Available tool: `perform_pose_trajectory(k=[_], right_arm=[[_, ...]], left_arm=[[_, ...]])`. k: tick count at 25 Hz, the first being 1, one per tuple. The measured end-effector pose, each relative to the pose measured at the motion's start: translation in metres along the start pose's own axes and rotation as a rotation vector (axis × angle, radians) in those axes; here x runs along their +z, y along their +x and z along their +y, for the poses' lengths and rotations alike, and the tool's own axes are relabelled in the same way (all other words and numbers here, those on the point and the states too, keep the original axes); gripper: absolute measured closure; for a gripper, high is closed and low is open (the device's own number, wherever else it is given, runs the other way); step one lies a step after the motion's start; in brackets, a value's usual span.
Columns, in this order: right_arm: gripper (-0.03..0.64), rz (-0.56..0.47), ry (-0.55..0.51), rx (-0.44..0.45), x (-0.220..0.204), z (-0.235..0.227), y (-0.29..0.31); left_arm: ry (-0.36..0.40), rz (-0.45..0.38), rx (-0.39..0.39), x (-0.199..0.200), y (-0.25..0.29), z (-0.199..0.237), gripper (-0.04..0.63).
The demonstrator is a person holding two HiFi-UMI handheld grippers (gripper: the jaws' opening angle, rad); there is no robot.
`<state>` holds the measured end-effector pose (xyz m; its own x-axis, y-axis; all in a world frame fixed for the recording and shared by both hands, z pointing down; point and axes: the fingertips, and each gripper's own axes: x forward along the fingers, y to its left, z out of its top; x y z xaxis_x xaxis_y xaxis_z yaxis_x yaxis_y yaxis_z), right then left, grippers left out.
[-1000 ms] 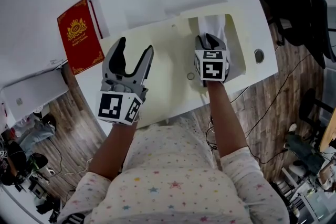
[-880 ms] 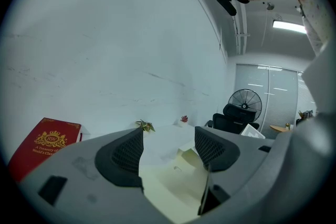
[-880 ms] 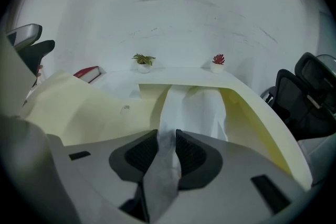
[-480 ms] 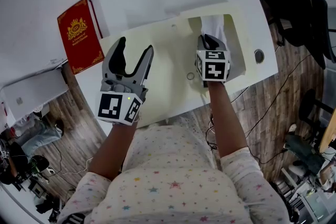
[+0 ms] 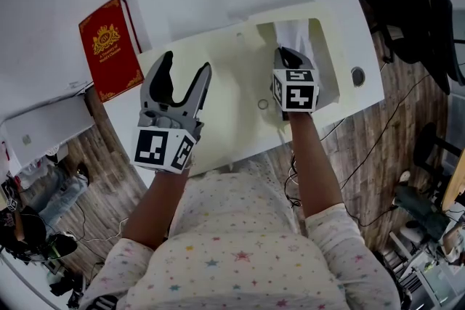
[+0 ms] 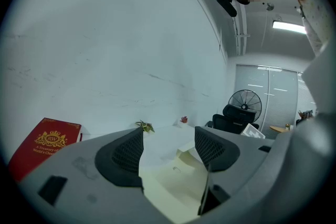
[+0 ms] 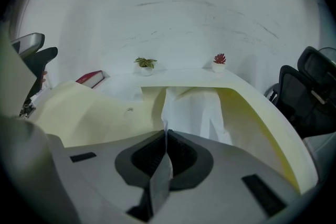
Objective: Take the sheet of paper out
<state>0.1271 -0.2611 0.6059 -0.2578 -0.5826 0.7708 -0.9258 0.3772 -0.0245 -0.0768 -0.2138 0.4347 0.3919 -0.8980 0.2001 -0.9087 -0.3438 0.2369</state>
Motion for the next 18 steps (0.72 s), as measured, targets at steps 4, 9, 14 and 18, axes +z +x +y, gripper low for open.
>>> perform_pose_trajectory(k=[4,9,14,18], right_arm=[[0.610,-0.008,-0.004,0.015,0.001,0.001,-0.002],[0.612,-0.008,-0.006,0.044,0.002,0.006,-0.004],[0.614,-0.006,-0.007,0.077,0.001,0.014,-0.006],[0.614,-0.005,-0.011,0.110,0.002,0.022,-0.007]], left_arm=[[0.001,-0.004,-0.001,0.002,-0.002,-0.002,0.310],[0.002,-0.011,0.003,0.005,-0.006,-0.003,0.310],[0.011,-0.013,-0.001,0.009,-0.010,-0.005,0.310],[0.028,-0.019,-0.004,0.014,-0.013,-0.006,0.310]])
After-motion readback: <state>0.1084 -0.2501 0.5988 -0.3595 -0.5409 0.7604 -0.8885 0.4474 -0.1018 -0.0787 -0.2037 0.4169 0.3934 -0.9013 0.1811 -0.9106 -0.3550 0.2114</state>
